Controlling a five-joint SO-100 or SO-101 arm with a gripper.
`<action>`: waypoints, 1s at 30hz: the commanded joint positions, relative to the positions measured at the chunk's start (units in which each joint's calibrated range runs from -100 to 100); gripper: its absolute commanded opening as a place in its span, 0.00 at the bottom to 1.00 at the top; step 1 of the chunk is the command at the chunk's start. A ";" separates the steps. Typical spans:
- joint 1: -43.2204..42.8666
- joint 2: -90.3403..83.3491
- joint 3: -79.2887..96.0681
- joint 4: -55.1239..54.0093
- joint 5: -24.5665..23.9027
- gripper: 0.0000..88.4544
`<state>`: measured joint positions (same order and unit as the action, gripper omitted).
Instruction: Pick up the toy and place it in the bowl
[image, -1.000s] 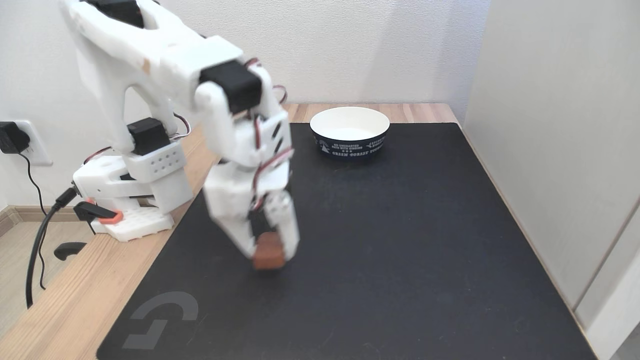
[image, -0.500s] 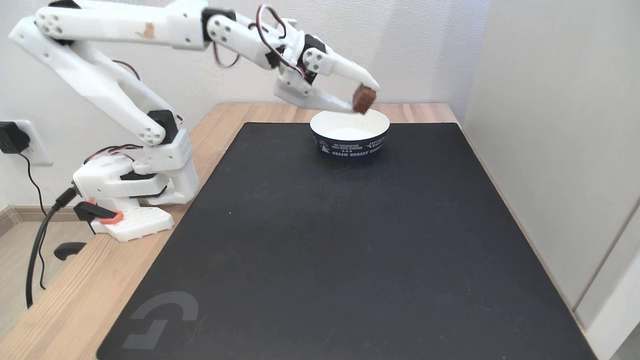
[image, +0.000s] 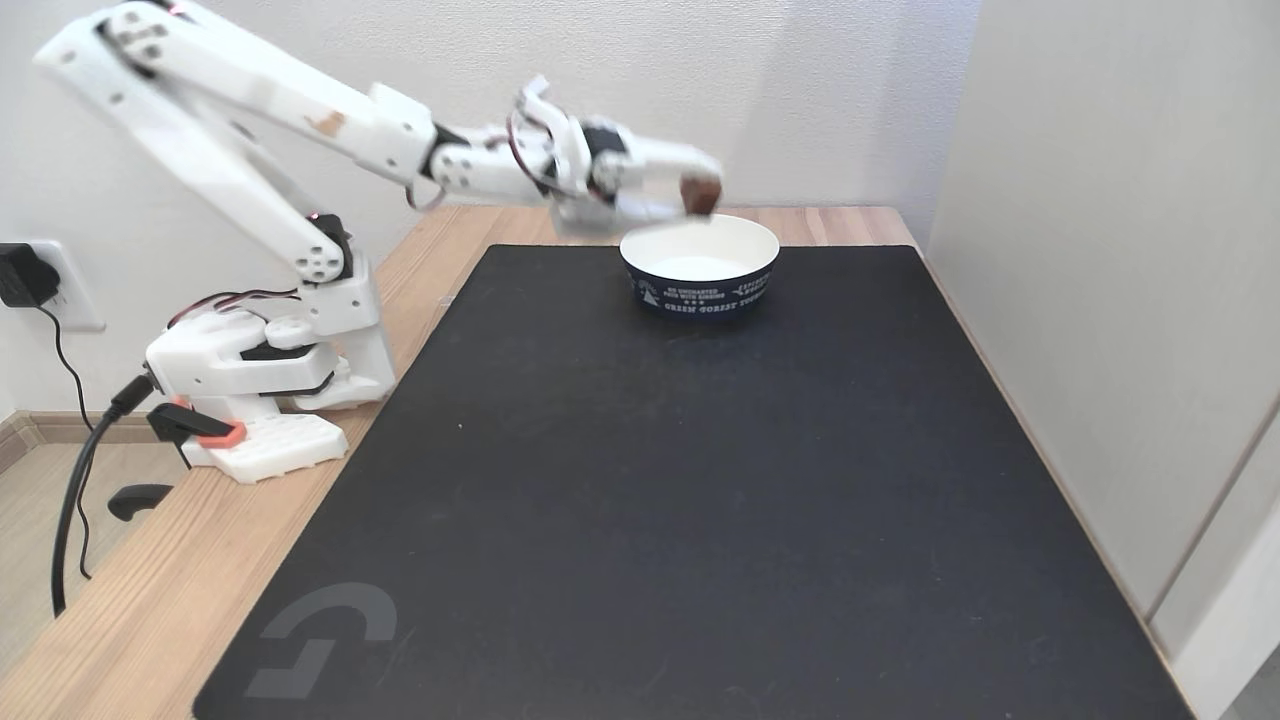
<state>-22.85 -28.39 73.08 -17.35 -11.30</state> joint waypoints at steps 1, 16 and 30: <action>-2.21 6.51 -2.46 -4.58 -0.39 0.03; -13.08 32.44 -32.20 8.71 -0.44 0.03; -13.67 28.27 -36.35 15.91 -2.48 0.20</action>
<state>-36.58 4.00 41.52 -2.74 -14.03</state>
